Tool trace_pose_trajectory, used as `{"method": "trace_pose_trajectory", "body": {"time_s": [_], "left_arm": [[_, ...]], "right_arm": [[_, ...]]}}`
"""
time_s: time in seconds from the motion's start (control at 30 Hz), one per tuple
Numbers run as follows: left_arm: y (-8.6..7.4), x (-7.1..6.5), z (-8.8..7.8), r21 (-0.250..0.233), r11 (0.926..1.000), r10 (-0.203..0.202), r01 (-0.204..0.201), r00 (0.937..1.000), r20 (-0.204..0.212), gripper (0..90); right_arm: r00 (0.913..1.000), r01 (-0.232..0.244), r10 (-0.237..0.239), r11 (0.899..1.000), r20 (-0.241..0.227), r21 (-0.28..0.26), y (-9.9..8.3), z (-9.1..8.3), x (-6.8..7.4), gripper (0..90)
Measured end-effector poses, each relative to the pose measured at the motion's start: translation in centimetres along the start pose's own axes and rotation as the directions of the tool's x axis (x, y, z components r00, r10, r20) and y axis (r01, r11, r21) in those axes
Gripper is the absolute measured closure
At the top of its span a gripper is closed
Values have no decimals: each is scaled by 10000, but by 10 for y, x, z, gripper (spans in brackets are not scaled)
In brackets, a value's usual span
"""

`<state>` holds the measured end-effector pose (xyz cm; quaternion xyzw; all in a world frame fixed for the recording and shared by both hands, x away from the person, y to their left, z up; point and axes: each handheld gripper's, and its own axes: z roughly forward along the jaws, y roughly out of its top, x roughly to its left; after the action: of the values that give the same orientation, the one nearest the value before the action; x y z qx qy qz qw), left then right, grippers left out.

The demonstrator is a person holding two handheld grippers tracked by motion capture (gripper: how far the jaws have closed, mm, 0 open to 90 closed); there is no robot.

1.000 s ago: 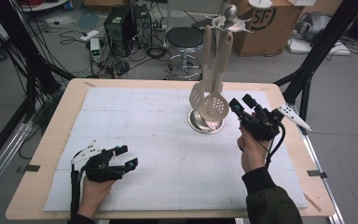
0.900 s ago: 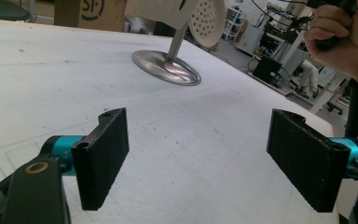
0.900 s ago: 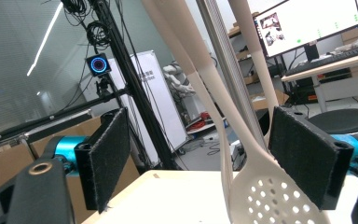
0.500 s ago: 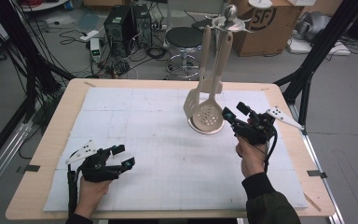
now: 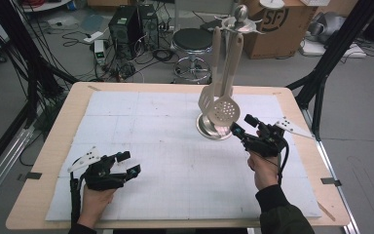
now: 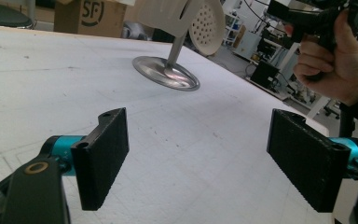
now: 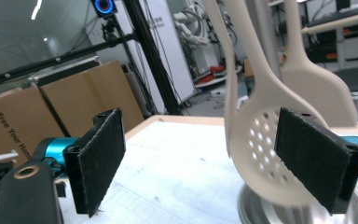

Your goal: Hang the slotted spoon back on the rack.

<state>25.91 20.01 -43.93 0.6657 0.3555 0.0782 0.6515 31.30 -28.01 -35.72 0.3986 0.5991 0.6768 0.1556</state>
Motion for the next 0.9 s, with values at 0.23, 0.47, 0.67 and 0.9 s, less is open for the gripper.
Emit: {"method": "trace_pose_trajectory", "body": {"time_s": [0.23,0.47,0.67,0.9], "left_arm": [[0,0,1,7,10000,67,-67,10000,-30,213],[0,0,0,-70,10000,37,-37,10000,18,211],[-1,-1,1,-46,10000,36,-36,10000,27,210],[-2,0,1,-15,10000,30,-30,10000,16,210]], "right_arm": [[9996,94,-96,9999,279,73,-9,-11,-5,156],[9983,478,-486,9985,336,259,-22,-19,-1,156],[9973,483,-530,9950,509,879,-35,-26,-3,156],[9978,482,-532,9920,402,1166,-44,-33,-3,156]]}}
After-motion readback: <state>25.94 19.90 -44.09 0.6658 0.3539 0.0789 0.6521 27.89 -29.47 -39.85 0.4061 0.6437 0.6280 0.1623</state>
